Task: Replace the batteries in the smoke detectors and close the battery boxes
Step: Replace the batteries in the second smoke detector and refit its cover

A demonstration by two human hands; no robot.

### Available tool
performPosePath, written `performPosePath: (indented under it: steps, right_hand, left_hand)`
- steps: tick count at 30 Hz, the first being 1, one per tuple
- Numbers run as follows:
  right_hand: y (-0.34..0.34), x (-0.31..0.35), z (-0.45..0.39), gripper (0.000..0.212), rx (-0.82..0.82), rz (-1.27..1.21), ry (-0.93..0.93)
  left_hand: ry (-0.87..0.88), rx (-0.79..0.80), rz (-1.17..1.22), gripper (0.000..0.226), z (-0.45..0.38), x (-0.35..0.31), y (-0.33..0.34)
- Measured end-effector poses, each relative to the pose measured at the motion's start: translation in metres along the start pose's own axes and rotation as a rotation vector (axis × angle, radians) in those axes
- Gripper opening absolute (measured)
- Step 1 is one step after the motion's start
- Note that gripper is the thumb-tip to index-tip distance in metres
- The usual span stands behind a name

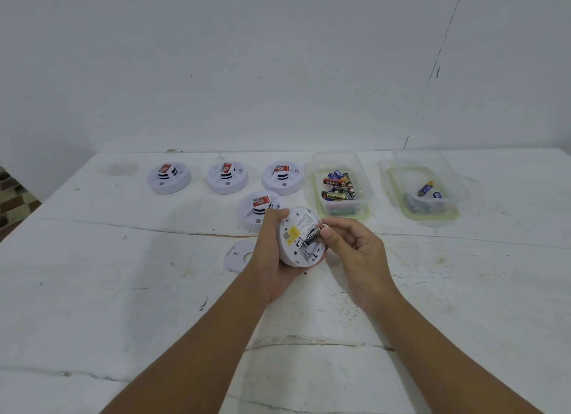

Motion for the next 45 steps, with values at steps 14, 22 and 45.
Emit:
performPosePath:
  steps: [14,22,45]
  right_hand:
    - [-0.002,-0.010,-0.002,0.022,0.046,-0.123,0.082]
    - [-0.002,-0.004,-0.001,0.027,0.076,-0.068,0.064]
    - [0.004,-0.005,0.002,0.033,0.133,-0.009,0.061]
  left_hand:
    - [0.042,-0.009,0.001,0.053,0.000,0.003,-0.005]
    - [0.063,-0.010,0.012,0.048,0.002,0.002,-0.004]
    - [0.062,-0.059,-0.043,0.047,0.010,0.002,-0.001]
Point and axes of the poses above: each hand's wrist, its own z-axis away from the middle knuckle, its own y-axis out of the palm, x = y × z, the point moved 5 cm from there along -z, towards the middle knuckle, and after that the axes turned 12 degrees about -y, right-handed, at the moved point
